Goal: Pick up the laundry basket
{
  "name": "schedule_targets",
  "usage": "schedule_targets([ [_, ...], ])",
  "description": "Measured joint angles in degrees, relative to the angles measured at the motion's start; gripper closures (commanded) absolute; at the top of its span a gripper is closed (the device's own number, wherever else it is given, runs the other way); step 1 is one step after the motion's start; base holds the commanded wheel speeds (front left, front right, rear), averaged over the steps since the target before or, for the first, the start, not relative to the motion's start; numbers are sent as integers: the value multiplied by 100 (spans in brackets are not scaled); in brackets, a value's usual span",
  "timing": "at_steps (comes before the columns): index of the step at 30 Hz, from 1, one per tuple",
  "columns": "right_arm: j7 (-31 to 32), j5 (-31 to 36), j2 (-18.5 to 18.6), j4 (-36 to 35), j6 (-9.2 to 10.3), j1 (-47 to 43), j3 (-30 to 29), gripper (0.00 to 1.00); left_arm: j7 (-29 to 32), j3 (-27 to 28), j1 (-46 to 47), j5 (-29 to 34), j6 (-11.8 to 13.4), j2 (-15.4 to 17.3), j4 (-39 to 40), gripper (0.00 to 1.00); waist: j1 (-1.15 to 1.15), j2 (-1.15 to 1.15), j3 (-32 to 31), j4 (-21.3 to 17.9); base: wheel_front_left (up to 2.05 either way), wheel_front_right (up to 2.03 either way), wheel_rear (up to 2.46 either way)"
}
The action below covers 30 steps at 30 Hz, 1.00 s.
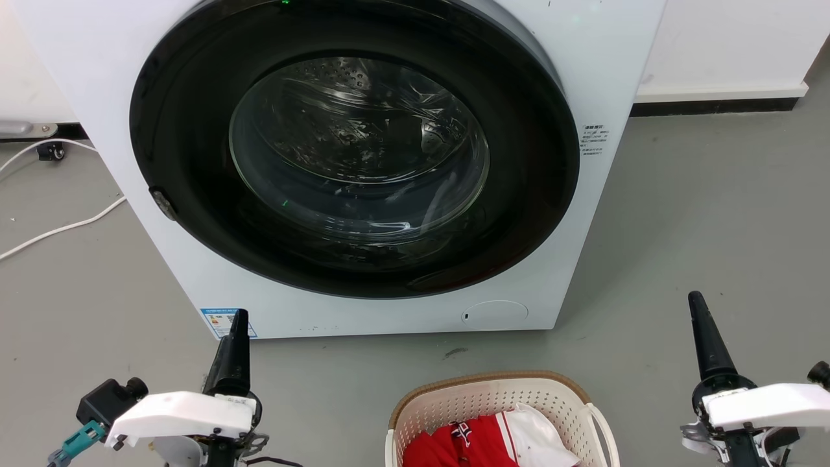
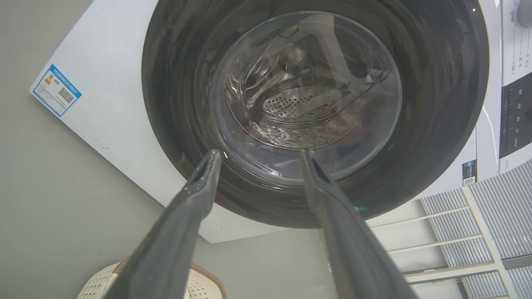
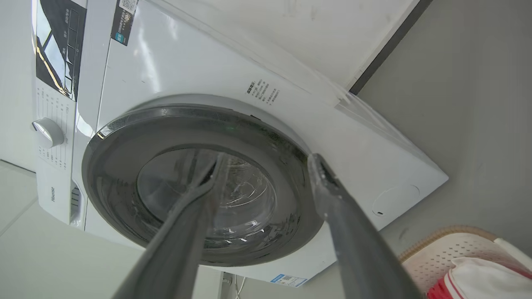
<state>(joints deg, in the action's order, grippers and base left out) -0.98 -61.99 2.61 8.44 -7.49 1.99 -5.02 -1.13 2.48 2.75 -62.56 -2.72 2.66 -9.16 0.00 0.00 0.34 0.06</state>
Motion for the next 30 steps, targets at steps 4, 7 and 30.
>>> schedule_targets([
  [4, -79, 405, 1, -89, 0, -52, 40, 0, -77, -48, -10, 388, 79, 0, 66, 0, 0, 0, -2, 4, 0, 0, 0],
  [7, -153, 802, 1, -154, 0, -90, 97, 0, -143, -76, -24, 678, 130, 1, 100, 0, 0, 0, -3, 8, 0, 0, 0],
  [30, -566, 2978, 2, -467, 0, -305, 226, 0, -564, -277, -146, 2554, 342, 4, 283, 0, 0, 0, 11, 26, 0, 0, 0],
])
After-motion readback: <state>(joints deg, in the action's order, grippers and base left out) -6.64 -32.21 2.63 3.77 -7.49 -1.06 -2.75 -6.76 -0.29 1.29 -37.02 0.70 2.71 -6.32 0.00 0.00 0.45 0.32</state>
